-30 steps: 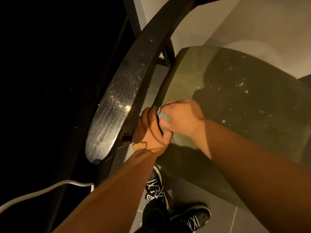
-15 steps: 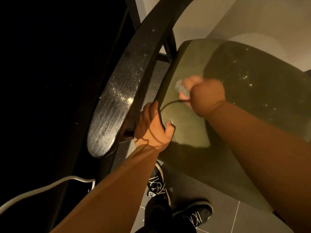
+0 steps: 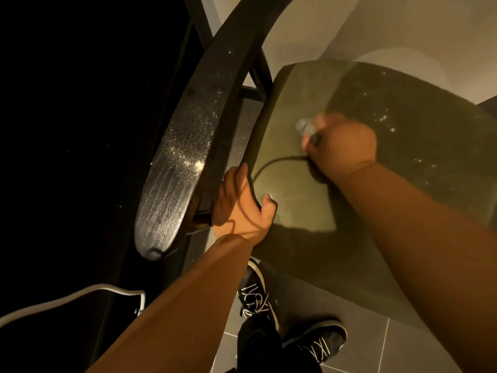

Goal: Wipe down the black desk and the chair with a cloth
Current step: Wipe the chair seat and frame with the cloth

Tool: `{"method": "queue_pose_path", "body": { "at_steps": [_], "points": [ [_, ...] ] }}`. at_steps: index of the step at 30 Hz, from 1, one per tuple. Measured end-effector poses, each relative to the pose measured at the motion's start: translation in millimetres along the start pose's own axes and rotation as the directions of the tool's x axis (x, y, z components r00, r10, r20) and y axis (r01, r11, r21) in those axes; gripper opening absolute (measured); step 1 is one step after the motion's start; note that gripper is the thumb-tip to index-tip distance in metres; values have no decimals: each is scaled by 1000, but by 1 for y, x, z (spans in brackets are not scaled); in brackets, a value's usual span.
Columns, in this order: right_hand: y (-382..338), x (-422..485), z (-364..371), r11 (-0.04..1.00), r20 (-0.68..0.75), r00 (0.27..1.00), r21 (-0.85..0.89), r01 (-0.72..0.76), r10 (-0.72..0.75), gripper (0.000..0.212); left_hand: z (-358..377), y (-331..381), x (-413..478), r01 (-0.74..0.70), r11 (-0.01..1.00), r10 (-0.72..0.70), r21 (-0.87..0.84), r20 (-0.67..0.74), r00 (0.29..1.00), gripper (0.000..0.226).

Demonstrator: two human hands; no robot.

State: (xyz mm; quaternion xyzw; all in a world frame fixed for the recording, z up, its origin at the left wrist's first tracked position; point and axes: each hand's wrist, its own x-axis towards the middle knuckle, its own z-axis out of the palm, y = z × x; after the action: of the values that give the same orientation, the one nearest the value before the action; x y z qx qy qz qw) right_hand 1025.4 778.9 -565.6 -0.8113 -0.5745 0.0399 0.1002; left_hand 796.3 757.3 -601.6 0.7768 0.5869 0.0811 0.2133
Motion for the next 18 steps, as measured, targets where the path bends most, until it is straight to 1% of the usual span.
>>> {"method": "queue_pose_path", "body": {
  "at_steps": [1,2,3,6,8,9,10,11,12,13,15,16,18],
  "points": [
    [3,4,0,998,-6,998,14,-67,67,29,0,0,0,1,1000,-1,4,0,1000,81],
    [2,2,-1,995,-15,996,49,-92,93,31,0,0,0,5,1000,-5,10,3,1000,81],
    [-4,-6,0,994,15,997,72,-81,81,32,0,1,0,9,1000,-9,13,7,1000,81],
    [-29,-55,4,983,151,986,182,36,-65,27,-1,3,0,6,1000,-6,15,8,1000,81],
    [-43,-83,3,963,135,975,228,143,-177,22,0,2,-1,0,1000,0,13,12,1000,81],
    [-39,-86,8,962,119,972,209,175,-203,22,1,1,-2,-7,1000,7,14,8,1000,80],
    [-33,-79,7,963,127,975,222,153,-185,22,3,0,-2,-12,1000,12,17,-4,1000,80],
    [-23,-66,11,966,120,975,204,161,-188,23,4,-1,-2,-13,1000,13,21,-17,1000,79],
    [-15,-51,10,968,125,966,138,208,-226,23,4,-1,-2,-10,1000,10,25,-24,1000,79],
    [-7,-35,13,976,108,972,83,200,-208,24,3,-1,-1,-7,1000,7,26,-26,1000,78],
    [4,-13,11,994,56,993,17,106,-106,27,2,-1,1,-6,1000,7,24,-16,1000,78],
    [5,-9,11,999,33,998,5,51,-52,27,2,0,1,-6,1000,7,23,-12,1000,78],
    [0,-20,9,999,-59,998,52,4,-1,22,1,0,-2,-6,1000,6,11,-10,1000,76]
  ]
}}
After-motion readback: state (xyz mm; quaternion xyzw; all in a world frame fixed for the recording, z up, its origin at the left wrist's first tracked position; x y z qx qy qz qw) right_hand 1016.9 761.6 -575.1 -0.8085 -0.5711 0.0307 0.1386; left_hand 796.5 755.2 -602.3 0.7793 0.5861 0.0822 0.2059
